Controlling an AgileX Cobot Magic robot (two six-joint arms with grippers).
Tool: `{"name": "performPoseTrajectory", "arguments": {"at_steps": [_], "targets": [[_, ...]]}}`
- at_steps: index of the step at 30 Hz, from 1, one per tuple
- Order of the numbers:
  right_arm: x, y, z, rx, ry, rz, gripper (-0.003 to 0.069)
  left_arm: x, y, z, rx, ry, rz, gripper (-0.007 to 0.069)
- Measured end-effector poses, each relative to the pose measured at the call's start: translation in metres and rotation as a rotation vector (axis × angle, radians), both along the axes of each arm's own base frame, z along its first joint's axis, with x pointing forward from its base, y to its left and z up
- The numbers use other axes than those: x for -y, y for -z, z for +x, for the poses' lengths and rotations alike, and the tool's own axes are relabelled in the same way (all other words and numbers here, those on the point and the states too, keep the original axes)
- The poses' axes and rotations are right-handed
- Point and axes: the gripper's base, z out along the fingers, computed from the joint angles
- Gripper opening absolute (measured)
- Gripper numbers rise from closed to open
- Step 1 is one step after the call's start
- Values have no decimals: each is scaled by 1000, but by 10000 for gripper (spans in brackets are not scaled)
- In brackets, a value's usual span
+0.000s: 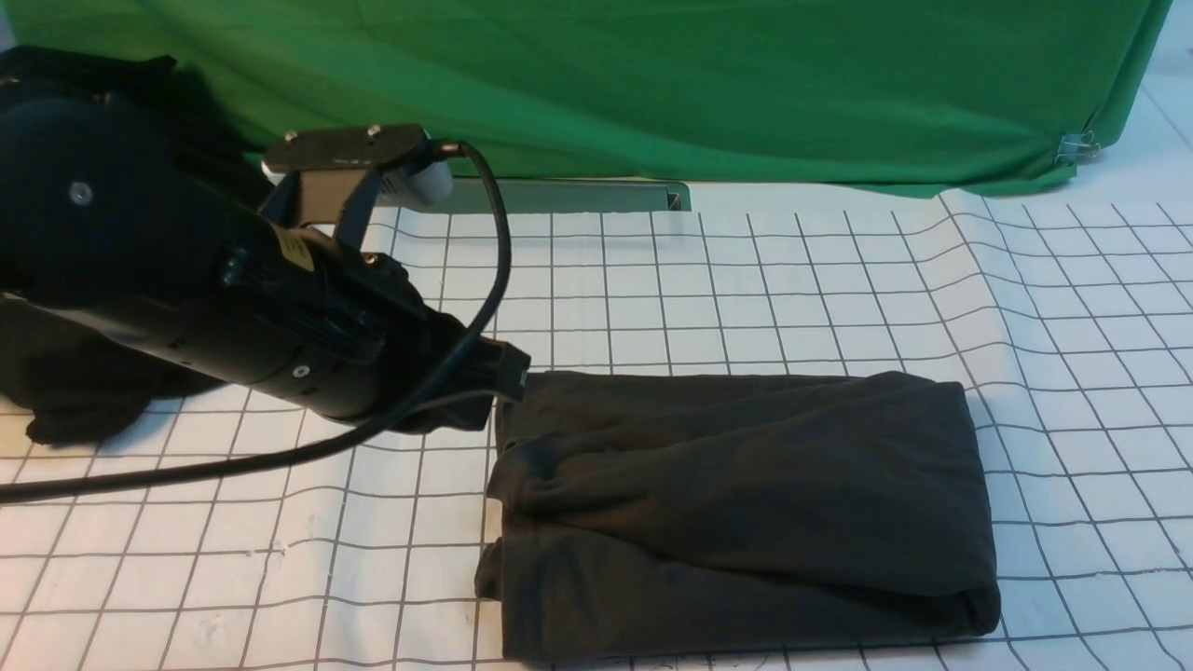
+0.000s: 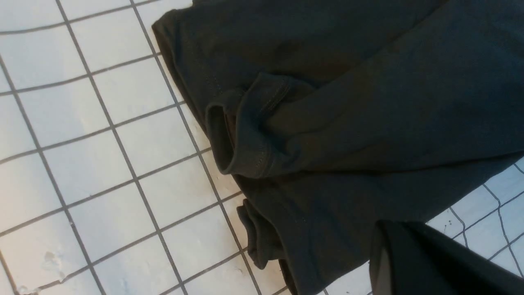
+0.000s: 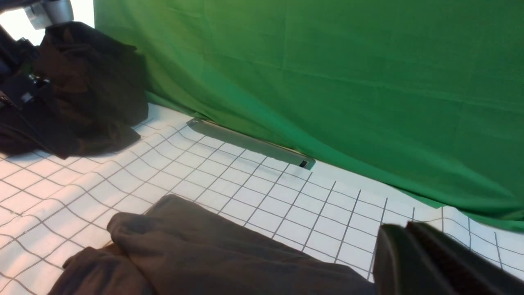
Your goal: Fold a long-sleeved shirt over a white checkered tablecloth.
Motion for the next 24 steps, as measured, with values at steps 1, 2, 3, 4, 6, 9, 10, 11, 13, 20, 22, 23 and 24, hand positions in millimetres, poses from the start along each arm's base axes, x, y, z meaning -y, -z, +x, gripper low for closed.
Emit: {"name": "performPoseTrajectory", "arguments": {"at_steps": [1,2,3,4,6,9,10,11,13,20,22,23,24], "targets": [[0,0,0,0,0,0,14,0,0,0,1,0,0,4],[0,0,0,0,0,0,15,0,0,0,1,0,0,4],[0,0,0,0,0,0,15,0,0,0,1,0,0,4],[0,0,0,1,0,-1,17,0,0,0,1,0,0,4],[0,0,0,2,0,-4,25,0,0,0,3,4,2,4],[1,1,0,8,7,-4,30,0,0,0,5,5,2,4],[1,2,0,13,15,-1,31,0,0,0,5,5,3,4],[2,4,0,21,25,2,33,0,0,0,6,6,3,4],[4,13,1,34,69,10,37,0,0,0,6,7,4,4],[16,78,6,112,276,42,61,-1,0,1,14,9,13,4],[18,97,7,94,302,15,67,-1,0,1,15,9,13,4],[19,109,8,76,313,-13,71,-1,0,1,15,9,13,4],[19,122,9,58,322,-41,74,-1,0,1,15,9,13,4]]}}
